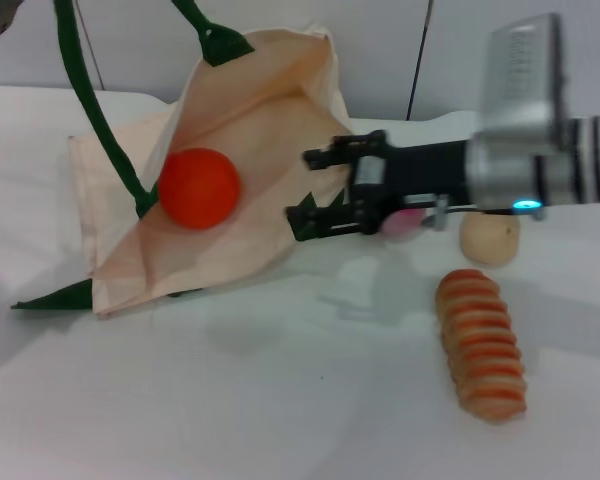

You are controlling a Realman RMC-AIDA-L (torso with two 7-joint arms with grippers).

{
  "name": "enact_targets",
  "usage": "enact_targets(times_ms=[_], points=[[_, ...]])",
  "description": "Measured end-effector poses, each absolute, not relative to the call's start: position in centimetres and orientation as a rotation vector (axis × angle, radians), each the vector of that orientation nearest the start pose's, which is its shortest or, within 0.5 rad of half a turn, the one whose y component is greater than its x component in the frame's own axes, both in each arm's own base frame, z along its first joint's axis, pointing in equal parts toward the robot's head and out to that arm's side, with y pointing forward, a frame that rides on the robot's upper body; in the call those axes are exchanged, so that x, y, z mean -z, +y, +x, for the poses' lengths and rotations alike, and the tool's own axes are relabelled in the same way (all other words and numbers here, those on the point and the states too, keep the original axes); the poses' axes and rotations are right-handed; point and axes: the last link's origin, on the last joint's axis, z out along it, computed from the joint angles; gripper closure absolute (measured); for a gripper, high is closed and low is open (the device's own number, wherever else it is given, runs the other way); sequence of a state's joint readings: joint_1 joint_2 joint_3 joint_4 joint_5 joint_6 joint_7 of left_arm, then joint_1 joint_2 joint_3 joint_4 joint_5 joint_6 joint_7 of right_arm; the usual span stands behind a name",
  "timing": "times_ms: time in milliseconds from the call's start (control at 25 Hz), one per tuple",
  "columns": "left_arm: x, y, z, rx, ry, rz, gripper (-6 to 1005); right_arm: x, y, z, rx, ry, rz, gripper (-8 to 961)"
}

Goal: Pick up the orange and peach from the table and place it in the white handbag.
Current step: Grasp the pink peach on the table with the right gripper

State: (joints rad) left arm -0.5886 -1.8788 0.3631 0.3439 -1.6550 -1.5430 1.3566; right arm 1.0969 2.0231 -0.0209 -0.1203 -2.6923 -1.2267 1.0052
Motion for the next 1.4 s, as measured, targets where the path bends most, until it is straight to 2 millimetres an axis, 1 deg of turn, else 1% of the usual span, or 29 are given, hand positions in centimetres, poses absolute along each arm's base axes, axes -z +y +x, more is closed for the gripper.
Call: enact_targets(times_ms=[160, 200, 240, 360, 480, 560, 640, 760, 840, 920, 1040, 1200, 1280, 1400], points=[[-12.9, 38.2, -27.7, 1.58, -1.146, -1.876, 869, 4.8, 41.3, 17.0, -0.528, 0.138, -2.843, 173], [-12.9, 38.2, -27.8, 1.577, -1.149, -1.872, 869, 4.0, 41.7, 17.6, -0.524, 0.169, -2.802, 173], [-12.8, 38.2, -27.8, 1.575, -1.151, -1.868, 869, 3.7, 42.0, 17.8, -0.523, 0.184, -2.778, 173], [-12.8, 38.3, -27.9, 1.567, -1.146, -1.864, 869, 3.4, 42.6, 18.1, -0.501, 0.203, -2.735, 174], [-12.9, 38.3, -28.1, 1.563, -1.144, -1.85, 869, 3.6, 43.5, 18.5, -0.434, 0.223, -2.681, 174], [-12.9, 38.4, -28.1, 1.559, -1.146, -1.844, 869, 3.8, 43.7, 18.7, -0.408, 0.23, -2.669, 174], [-12.9, 38.5, -28.2, 1.555, -1.148, -1.838, 869, 4.0, 43.5, 18.8, -0.395, 0.224, -2.684, 174], [-12.9, 38.4, -28.4, 1.549, -1.149, -1.831, 869, 4.2, 42.4, 18.8, -0.427, 0.19, -2.751, 175], [-12.9, 38.3, -28.5, 1.546, -1.149, -1.827, 870, 3.8, 41.7, 18.8, -0.469, 0.169, -2.786, 175], [-12.9, 38.2, -28.7, 1.544, -1.153, -1.82, 870, 3.0, 41.4, 19.2, -0.488, 0.17, -2.787, 175], [-12.9, 38.2, -28.8, 1.541, -1.156, -1.814, 870, 1.9, 41.5, 20.1, -0.48, 0.202, -2.755, 175], [-13.0, 38.2, -28.9, 1.542, -1.155, -1.811, 870, 1.3, 41.9, 20.6, -0.444, 0.227, -2.731, 176], [-13.0, 38.3, -28.8, 1.545, -1.153, -1.81, 870, 1.5, 42.2, 20.7, -0.409, 0.225, -2.726, 176], [-13.1, 38.3, -28.8, 1.547, -1.151, -1.809, 869, 2.6, 42.5, 20.6, -0.346, 0.223, -2.729, 176]])
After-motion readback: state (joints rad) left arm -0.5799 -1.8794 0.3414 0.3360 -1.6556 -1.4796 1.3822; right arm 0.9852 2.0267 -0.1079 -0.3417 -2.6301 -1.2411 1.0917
